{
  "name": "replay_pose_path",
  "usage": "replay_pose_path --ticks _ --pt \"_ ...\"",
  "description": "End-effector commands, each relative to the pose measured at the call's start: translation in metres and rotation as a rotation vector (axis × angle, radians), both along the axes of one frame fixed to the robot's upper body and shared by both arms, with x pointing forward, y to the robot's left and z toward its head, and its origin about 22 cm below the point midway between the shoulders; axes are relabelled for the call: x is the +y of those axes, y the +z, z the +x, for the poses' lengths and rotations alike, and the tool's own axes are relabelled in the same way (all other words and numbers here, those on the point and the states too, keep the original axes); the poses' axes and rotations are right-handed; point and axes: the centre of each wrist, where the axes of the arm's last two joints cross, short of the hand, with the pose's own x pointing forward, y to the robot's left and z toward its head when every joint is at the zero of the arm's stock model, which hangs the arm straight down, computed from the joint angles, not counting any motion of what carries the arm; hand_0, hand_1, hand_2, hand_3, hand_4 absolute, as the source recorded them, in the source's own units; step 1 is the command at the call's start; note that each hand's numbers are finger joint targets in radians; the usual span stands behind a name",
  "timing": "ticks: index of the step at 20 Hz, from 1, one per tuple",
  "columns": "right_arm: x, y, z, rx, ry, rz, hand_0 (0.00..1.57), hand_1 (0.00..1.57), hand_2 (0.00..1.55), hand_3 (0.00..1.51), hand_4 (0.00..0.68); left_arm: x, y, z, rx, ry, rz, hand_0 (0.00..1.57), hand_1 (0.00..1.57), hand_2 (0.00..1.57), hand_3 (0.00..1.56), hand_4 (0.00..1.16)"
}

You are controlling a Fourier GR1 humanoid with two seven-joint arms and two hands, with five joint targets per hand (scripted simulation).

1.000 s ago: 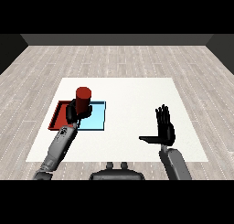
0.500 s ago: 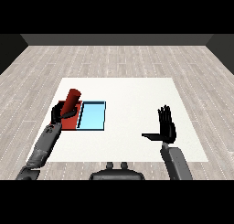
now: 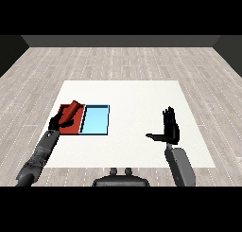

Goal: Pick the red can and put it in the red box

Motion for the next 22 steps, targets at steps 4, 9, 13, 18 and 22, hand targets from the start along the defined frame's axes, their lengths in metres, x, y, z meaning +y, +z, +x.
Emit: replay_pose_path --ticks 4,9,13,18,22 --pt "0.013 -0.010 0.013 -0.007 -0.013 -0.006 0.00 0.00 0.00 0.00 0.000 0.000 -0.028 -0.012 0.154 -0.057 -0.043 0.88 0.88 0.93 0.78 0.52" --pt "0.007 -0.014 0.006 -0.030 0.005 -0.006 0.00 0.00 0.00 0.00 0.000 0.025 -0.008 -0.008 0.292 -0.069 -0.009 0.00 0.00 0.00 0.00 0.00" --pt "-0.003 -0.005 0.007 -0.017 0.010 0.024 0.00 0.00 0.00 0.00 0.000 0.017 -0.007 -0.003 -0.031 -0.021 -0.162 0.00 0.00 0.00 0.00 0.00" --pt "0.000 -0.010 0.007 -0.029 0.028 0.043 0.00 0.00 0.00 0.00 0.000 -0.006 0.018 0.024 -0.542 -0.202 -0.412 0.47 0.47 0.47 0.00 0.00" --pt "0.010 -0.010 0.017 -0.028 0.057 0.004 0.00 0.00 0.00 0.00 0.000 -0.067 0.031 0.052 -0.861 -0.361 -0.733 0.00 0.00 0.00 0.00 0.00"
